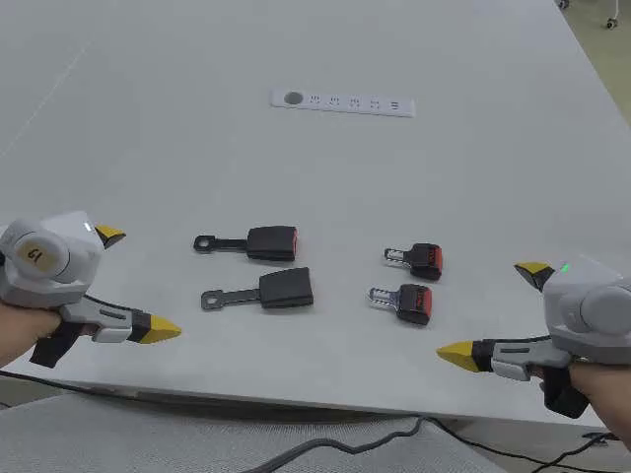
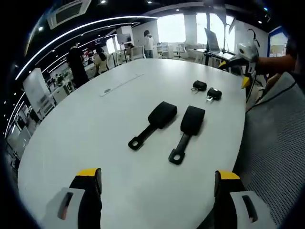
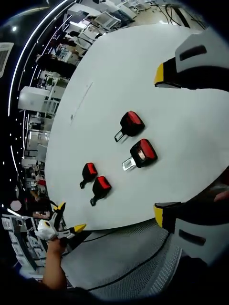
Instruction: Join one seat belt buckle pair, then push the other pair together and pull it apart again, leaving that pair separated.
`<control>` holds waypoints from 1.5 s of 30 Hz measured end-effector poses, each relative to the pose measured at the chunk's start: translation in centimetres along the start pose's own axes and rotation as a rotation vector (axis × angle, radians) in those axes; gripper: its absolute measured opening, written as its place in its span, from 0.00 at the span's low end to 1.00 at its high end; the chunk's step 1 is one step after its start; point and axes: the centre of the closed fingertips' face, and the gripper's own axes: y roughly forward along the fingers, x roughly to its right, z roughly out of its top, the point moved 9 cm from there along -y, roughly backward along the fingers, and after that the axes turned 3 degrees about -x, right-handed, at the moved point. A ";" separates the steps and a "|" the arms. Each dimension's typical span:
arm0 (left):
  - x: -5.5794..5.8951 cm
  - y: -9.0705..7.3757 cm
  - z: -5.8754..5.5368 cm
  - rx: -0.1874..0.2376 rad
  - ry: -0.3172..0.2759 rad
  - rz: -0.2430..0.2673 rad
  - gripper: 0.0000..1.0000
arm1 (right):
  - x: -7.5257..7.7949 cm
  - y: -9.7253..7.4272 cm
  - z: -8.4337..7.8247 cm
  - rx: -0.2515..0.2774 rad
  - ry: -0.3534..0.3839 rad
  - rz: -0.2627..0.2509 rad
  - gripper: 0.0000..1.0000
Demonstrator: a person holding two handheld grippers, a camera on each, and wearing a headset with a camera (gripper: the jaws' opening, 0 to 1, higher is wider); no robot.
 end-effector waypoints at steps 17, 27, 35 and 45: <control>-0.1 0.2 -0.2 -0.011 -0.003 0.000 1.00 | -0.2 0.4 0.5 0.000 -0.022 0.015 0.99; 0.0 0.2 0.0 -0.012 0.002 -0.001 1.00 | -0.2 0.4 0.6 0.008 -0.012 0.012 0.99; 0.0 0.2 -0.2 -0.022 0.004 -0.002 1.00 | 0.3 0.2 0.3 0.007 0.007 0.004 0.99; 0.2 0.3 -0.1 -0.023 0.003 -0.007 1.00 | 0.1 0.6 0.1 -0.001 -0.004 0.009 0.97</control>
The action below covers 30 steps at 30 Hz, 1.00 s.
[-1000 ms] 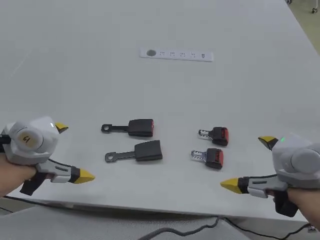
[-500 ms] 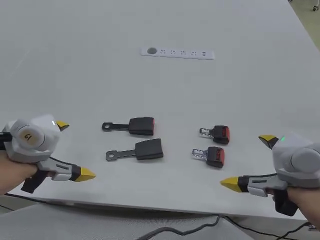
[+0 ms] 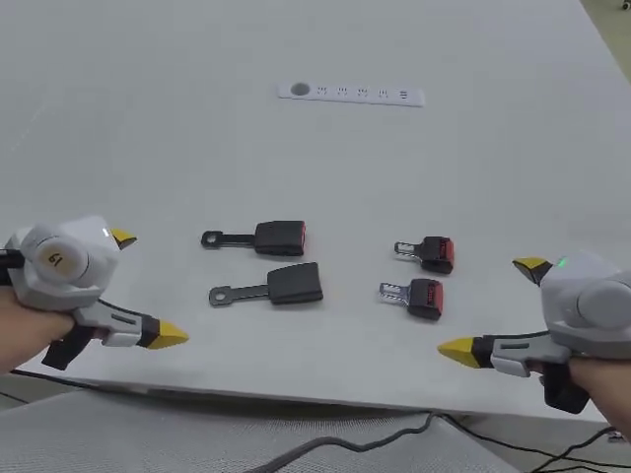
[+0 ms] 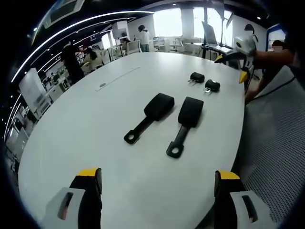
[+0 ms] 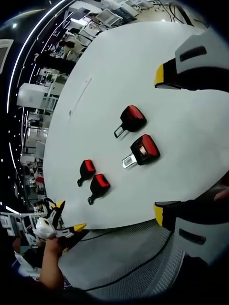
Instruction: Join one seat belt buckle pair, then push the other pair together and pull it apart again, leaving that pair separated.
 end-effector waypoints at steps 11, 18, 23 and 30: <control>0.3 0.1 0.3 0.006 -0.013 -0.012 1.00 | 0.0 -0.1 0.0 0.000 -0.021 -0.005 0.93; 0.3 0.1 0.1 0.003 -0.008 -0.007 1.00 | 0.1 -0.4 -0.3 -0.005 -0.012 -0.016 0.96; 0.4 0.1 0.2 -0.001 -0.002 -0.004 0.99 | 0.1 -0.4 -0.3 -0.010 -0.014 -0.014 0.94; 0.8 -0.2 0.7 0.009 0.012 -0.013 0.97 | 0.2 -0.6 0.4 -0.002 -0.029 -0.013 0.89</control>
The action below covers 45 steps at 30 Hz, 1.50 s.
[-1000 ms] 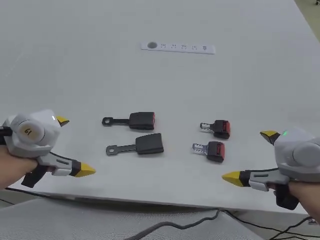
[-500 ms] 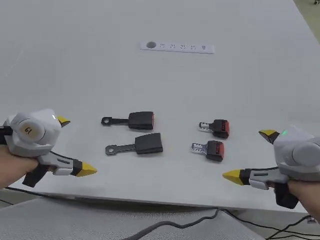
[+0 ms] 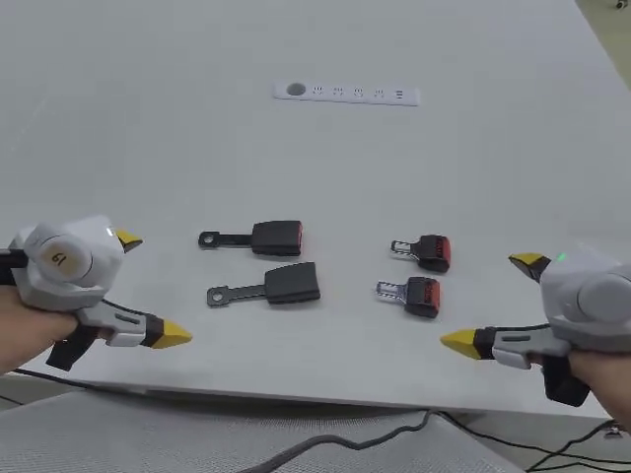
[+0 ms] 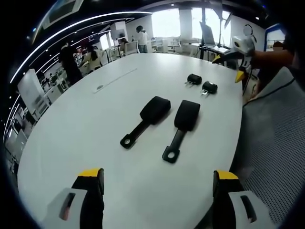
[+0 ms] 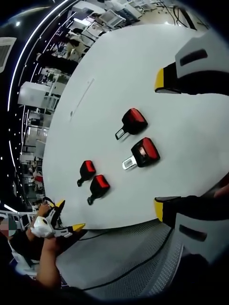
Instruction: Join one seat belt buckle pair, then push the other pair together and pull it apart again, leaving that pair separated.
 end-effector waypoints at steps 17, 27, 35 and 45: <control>-0.2 0.1 0.2 -0.014 0.004 -0.003 0.94 | 0.0 0.5 -0.2 -0.041 -0.054 0.015 0.89; 0.5 0.4 0.8 -0.025 0.005 -0.046 0.85 | 0.1 0.9 -0.7 -0.039 -0.072 0.051 0.76; 0.5 0.8 1.2 -0.042 0.051 -0.058 0.82 | -0.4 1.7 -0.1 -0.048 -0.091 0.105 0.60; 1.2 1.8 1.9 -0.075 0.085 -0.111 0.73 | -0.5 2.9 1.3 -0.050 -0.144 0.155 0.51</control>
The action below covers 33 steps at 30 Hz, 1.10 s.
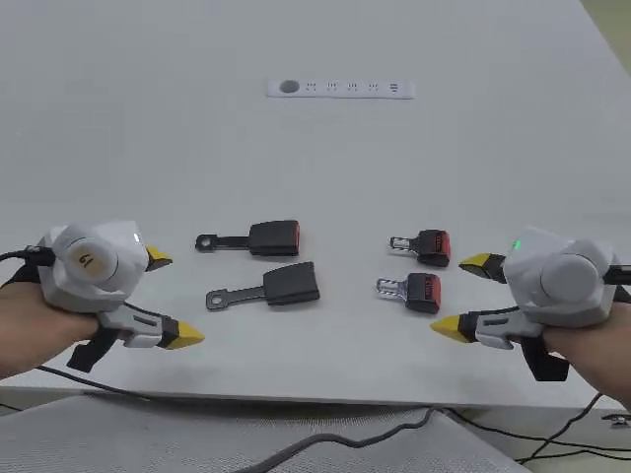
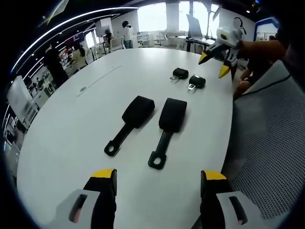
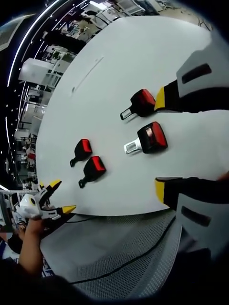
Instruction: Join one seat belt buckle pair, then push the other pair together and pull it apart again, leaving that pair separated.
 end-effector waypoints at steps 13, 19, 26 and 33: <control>0.4 3.2 4.3 0.019 0.069 -0.072 0.67 | 0.9 1.0 1.0 -0.037 -0.083 0.057 0.40; 0.7 4.4 5.5 0.006 0.110 -0.089 0.61 | 1.0 1.6 1.0 -0.066 -0.105 0.075 0.38; 1.2 5.5 6.1 0.020 0.099 -0.110 0.58 | 1.2 2.6 1.1 -0.091 -0.135 0.095 0.36; 1.4 6.6 6.9 0.007 0.135 -0.119 0.54 | 1.4 3.2 1.7 -0.121 -0.170 0.112 0.35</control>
